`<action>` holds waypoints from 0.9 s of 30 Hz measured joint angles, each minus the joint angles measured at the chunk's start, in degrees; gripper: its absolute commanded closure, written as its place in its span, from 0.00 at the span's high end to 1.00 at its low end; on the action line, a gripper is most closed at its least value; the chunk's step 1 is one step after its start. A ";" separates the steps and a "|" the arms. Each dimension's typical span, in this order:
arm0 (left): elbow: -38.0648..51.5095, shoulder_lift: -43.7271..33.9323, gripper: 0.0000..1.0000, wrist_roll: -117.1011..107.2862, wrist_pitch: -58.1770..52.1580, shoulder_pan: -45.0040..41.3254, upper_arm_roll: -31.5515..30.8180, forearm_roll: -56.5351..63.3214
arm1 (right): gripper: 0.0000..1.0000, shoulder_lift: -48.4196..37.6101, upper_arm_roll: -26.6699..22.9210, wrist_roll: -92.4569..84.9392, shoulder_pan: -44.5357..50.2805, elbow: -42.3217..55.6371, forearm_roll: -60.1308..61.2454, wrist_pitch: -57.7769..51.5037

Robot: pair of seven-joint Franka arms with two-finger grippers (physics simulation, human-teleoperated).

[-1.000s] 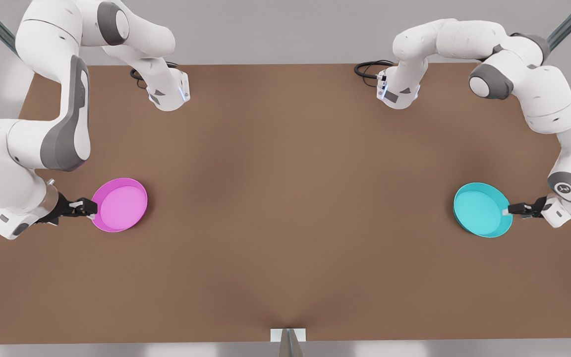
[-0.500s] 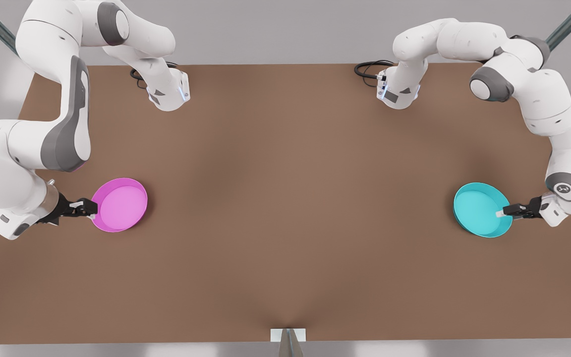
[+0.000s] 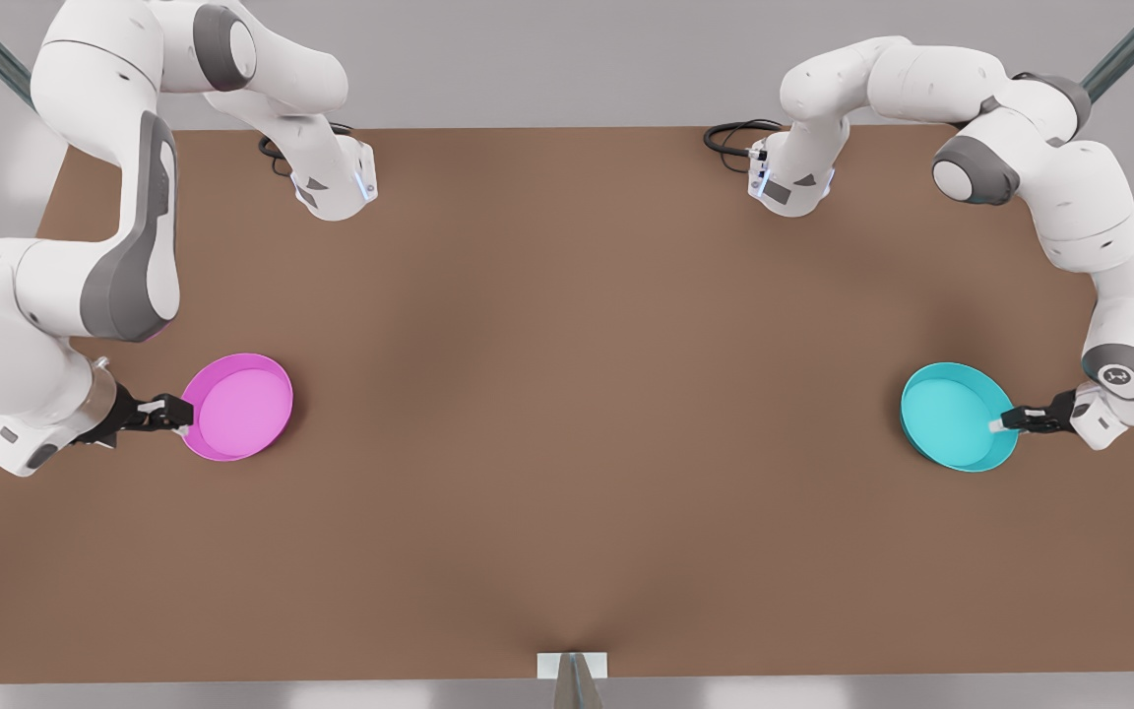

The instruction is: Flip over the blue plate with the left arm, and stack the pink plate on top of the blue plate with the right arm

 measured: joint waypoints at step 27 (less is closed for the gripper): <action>-0.18 0.00 0.34 0.38 -1.76 0.08 0.27 0.20 | 1.00 0.08 0.00 0.02 0.00 0.00 0.00 0.00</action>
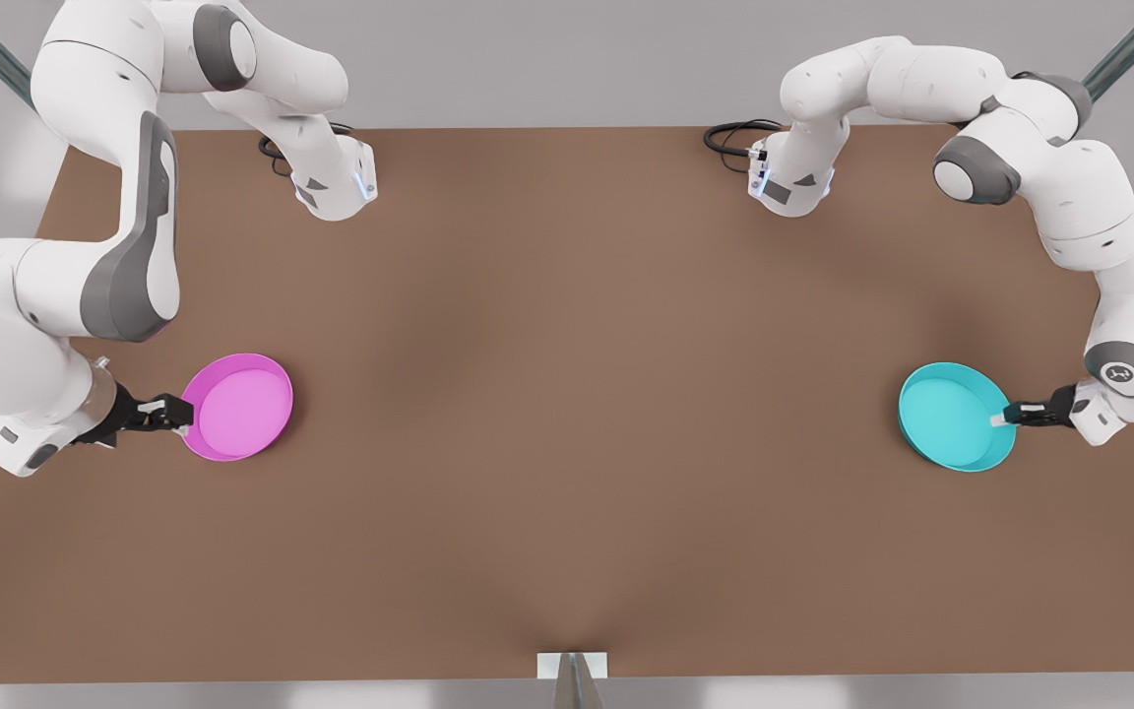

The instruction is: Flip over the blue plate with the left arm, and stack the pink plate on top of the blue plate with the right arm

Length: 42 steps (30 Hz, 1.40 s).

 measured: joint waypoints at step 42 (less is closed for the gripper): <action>-0.18 -0.15 0.43 -0.04 0.16 0.00 0.01 -4.67 | 1.00 0.44 0.00 0.04 0.00 0.00 0.00 0.00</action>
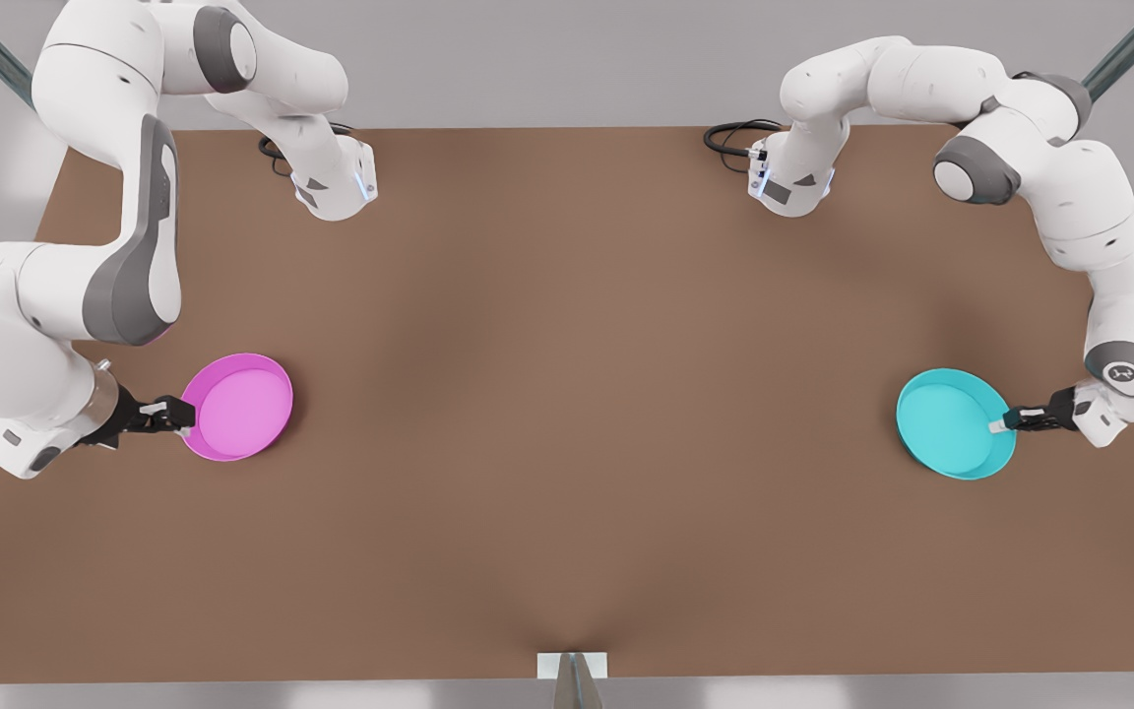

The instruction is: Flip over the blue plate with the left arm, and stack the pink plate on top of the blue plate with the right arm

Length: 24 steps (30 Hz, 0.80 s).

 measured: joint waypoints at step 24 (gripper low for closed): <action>-2.02 -0.28 0.21 -2.61 -0.48 0.00 2.72 0.49 | 1.00 0.00 0.00 -0.07 0.00 -0.09 0.09 0.09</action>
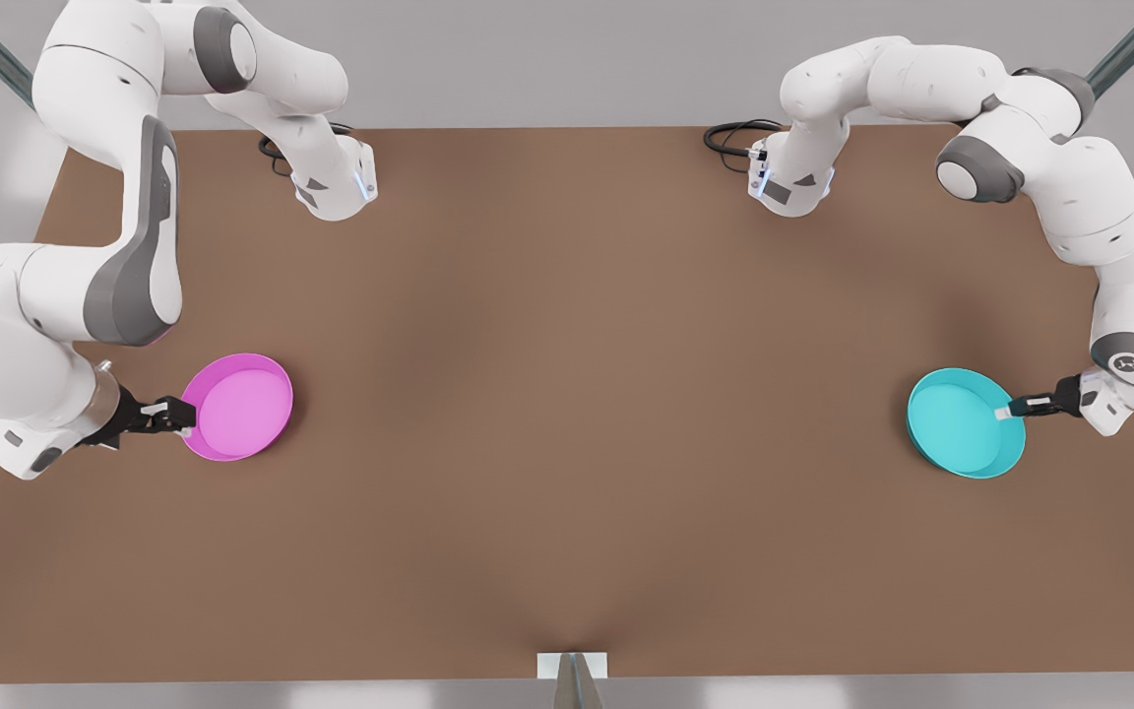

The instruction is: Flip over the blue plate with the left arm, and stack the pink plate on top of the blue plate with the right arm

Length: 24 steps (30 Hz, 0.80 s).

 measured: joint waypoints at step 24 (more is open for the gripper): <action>-8.89 -17.52 0.21 -25.92 -2.97 -11.34 -3.04 4.19 | 1.00 5.14 0.26 2.90 -1.80 1.67 10.58 6.80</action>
